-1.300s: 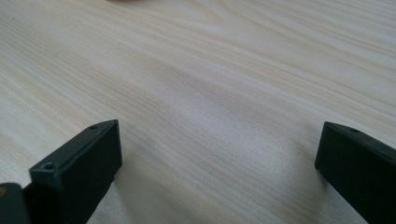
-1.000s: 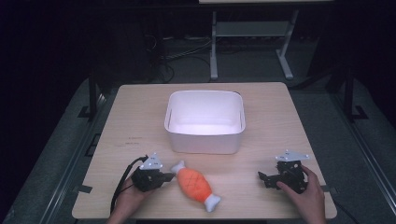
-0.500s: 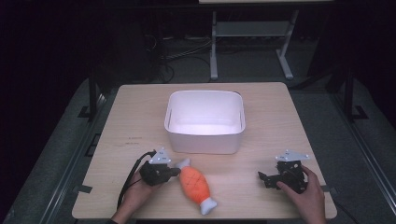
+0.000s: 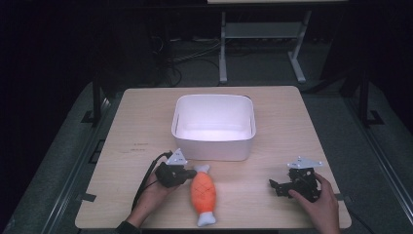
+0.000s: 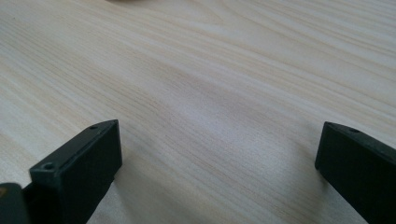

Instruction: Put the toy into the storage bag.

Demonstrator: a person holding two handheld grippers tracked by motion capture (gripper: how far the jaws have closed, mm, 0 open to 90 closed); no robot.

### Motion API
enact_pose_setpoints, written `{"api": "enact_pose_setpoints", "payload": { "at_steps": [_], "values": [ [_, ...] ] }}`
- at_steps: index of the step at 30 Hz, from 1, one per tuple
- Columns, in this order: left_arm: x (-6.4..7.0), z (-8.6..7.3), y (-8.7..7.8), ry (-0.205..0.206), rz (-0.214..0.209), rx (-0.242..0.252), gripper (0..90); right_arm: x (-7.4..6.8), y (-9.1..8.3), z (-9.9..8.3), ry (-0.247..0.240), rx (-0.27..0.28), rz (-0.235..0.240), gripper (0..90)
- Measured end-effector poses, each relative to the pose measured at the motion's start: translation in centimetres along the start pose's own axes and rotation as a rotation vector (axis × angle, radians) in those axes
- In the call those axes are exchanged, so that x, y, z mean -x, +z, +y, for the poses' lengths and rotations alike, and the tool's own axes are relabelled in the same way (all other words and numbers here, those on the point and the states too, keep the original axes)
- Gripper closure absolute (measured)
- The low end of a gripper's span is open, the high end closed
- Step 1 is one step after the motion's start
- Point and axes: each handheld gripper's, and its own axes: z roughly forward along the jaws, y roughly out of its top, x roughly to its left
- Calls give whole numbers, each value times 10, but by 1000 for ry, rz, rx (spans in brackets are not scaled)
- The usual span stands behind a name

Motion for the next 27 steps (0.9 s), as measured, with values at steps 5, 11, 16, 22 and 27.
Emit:
{"api": "enact_pose_setpoints", "payload": {
  "at_steps": [5, 11, 16, 22, 27],
  "values": [
    [2, 9, 5, 22, -5, -2, 897, 0, 0, 0, 0, 0, 0, 0],
    [4, 19, 13, 30, -16, 16, 897, 0, 0, 0, -1, 0, 0, 0],
    [6, 26, 18, 40, -26, 17, 897, 0, 0, 0, 0, 0, 0, 0],
    [10, 37, 28, 62, -46, 17, 897, 0, 0, 0, -1, 0, 0, 0],
    [15, 41, 35, 67, -65, 15, 897, 0, 0, 0, -1, 0, 0, 0]
  ]
}}
